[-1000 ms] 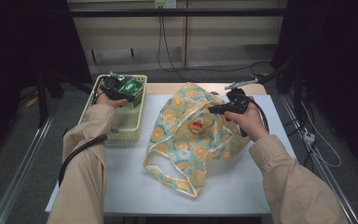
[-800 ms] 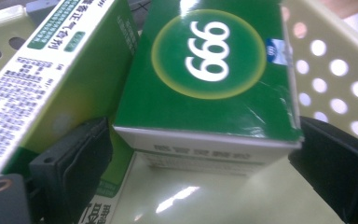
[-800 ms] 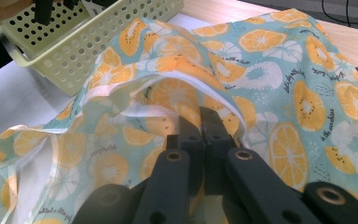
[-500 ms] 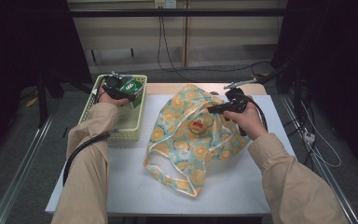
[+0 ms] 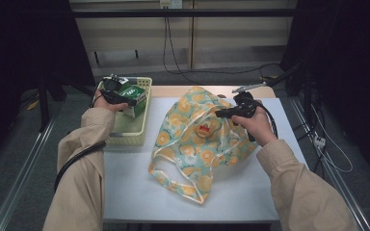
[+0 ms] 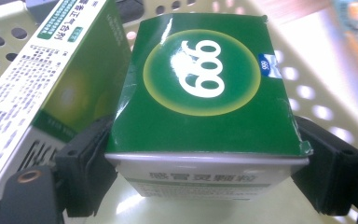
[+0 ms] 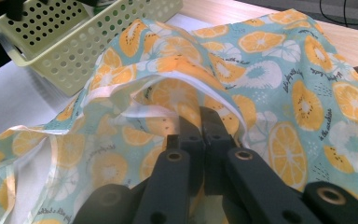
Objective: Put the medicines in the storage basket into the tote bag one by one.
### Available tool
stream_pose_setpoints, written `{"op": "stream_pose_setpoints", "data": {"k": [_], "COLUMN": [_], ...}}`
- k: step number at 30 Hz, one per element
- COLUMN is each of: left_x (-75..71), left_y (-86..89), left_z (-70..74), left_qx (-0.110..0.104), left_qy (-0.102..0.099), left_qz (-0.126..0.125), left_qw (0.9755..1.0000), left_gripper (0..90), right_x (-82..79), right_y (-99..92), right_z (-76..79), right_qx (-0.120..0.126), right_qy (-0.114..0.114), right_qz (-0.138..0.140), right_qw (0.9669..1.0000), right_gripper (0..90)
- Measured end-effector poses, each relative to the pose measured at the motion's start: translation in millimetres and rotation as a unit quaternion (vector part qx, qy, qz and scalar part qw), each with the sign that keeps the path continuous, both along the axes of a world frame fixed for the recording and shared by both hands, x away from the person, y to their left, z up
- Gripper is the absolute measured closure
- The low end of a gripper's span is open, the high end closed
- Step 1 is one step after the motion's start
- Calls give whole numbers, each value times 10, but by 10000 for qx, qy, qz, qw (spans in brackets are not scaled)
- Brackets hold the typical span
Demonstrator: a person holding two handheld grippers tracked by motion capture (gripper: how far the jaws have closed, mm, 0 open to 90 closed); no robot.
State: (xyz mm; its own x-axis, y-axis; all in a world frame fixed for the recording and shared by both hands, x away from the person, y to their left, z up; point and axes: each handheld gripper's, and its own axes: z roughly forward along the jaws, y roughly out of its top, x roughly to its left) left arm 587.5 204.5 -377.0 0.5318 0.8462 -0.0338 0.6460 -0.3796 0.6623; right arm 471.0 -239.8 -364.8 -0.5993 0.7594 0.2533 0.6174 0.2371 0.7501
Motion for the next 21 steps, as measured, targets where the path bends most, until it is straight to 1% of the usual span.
{"op": "stream_pose_setpoints", "data": {"k": [1,2,3,4,5,6,7,8,9,10,11,13,15,16,18,19,21], "left_x": [-25,-25,-68,-103,-138,-193,-193,-239,-273,-310,-343,-407,-460,-479,-504,-517,-528], "left_y": [7,7,10,16,23,42,42,46,47,39,37,22,26,35,57,71,102], "left_z": [35,35,85,125,162,231,231,281,322,355,390,439,488,510,564,592,647], "left_qx": [-34,-34,8,9,-31,-102,-102,-114,-83,-81,-102,-20,42,-18,-68,-154,-205], "left_qy": [36,36,22,-2,4,17,17,1,-14,-54,-45,-128,-145,-139,-168,-179,-222], "left_qz": [-41,-41,-85,-75,-70,-141,-141,-151,-192,-210,-284,-349,-441,-431,-455,-410,-407], "left_qw": [10000,10000,10000,10000,10000,9998,9998,9998,9998,9997,9995,9993,9989,9990,9988,9989,9987], "left_gripper": [160,160,160,160,160,161,161,161,160,161,161,160,160,160,160,160,161], "right_x": [-6,-6,-15,-22,-30,-37,-37,-45,-55,-65,-65,-54,-48,-48,-44,-44,-42], "right_y": [-5,-5,-7,-10,-11,-12,-12,-11,-11,-16,-16,-32,-24,-24,10,10,35], "right_z": [0,0,-7,-9,-14,-20,-20,-24,-35,-61,-61,-99,-102,-102,-101,-101,-101], "right_qx": [4,4,-36,-42,-43,-48,-48,-50,-52,-55,-55,-49,-45,-45,-92,-92,-87], "right_qy": [-3,-3,-17,-16,-10,-10,-10,0,-16,-12,-12,46,53,53,49,49,54], "right_qz": [-6,-6,-19,-19,-43,-54,-54,-60,-51,-17,-17,-69,-88,-88,-36,-36,-21], "right_qw": [10000,10000,10000,10000,10000,10000,10000,10000,10000,10000,10000,10000,9999,9999,9999,9999,9999], "right_gripper": [896,896,896,896,896,895,895,895,895,896,896,896,896,896,896,896,896]}}
